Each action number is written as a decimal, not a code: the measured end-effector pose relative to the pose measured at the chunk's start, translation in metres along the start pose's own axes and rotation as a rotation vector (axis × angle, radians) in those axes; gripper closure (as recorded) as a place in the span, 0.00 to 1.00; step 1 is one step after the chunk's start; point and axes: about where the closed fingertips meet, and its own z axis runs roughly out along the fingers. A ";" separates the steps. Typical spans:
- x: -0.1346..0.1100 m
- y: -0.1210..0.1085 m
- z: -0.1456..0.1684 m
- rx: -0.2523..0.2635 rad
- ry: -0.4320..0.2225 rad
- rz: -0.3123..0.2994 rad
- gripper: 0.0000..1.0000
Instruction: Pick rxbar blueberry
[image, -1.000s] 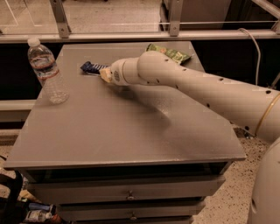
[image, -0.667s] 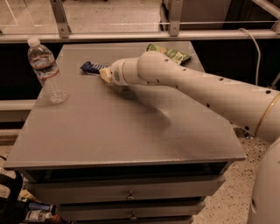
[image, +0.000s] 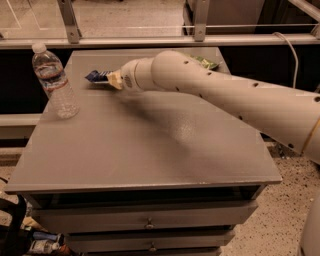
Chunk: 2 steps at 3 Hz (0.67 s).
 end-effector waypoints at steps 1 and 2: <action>-0.042 0.016 -0.026 0.059 -0.017 -0.115 1.00; -0.070 0.027 -0.046 0.100 -0.026 -0.192 1.00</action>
Offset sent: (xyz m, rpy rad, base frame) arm -0.0408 0.0083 0.1227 -0.1911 -0.2566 -0.0369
